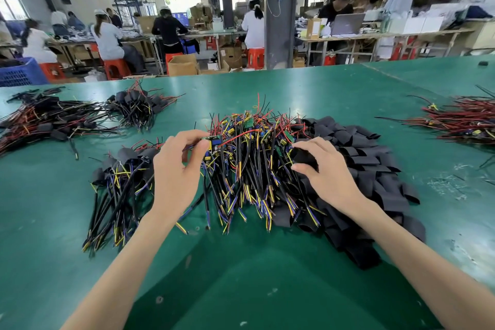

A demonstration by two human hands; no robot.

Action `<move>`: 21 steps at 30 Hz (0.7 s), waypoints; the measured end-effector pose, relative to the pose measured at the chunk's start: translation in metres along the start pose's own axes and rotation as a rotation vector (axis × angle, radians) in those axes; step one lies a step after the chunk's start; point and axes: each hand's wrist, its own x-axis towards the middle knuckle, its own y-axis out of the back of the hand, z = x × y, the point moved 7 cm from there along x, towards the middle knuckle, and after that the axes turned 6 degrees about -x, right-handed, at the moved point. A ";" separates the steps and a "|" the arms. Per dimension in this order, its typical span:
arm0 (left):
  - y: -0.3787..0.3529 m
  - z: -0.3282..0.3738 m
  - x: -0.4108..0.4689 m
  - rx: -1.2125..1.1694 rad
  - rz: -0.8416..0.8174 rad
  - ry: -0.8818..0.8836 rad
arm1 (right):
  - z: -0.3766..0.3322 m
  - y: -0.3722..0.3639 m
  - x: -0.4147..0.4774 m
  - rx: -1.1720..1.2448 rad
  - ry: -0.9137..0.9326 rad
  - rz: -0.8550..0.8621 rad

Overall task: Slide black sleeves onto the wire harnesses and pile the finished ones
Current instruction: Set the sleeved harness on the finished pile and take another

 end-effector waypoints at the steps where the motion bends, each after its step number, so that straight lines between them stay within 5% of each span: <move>1: 0.001 0.002 -0.001 0.005 0.019 -0.018 | 0.000 0.001 0.000 -0.001 -0.009 0.013; 7: 0.012 0.010 -0.002 -0.031 0.138 -0.063 | 0.001 0.005 -0.002 0.060 -0.060 0.056; 21: -0.001 0.005 -0.004 -0.216 0.041 0.064 | 0.001 0.005 -0.002 0.203 -0.113 0.093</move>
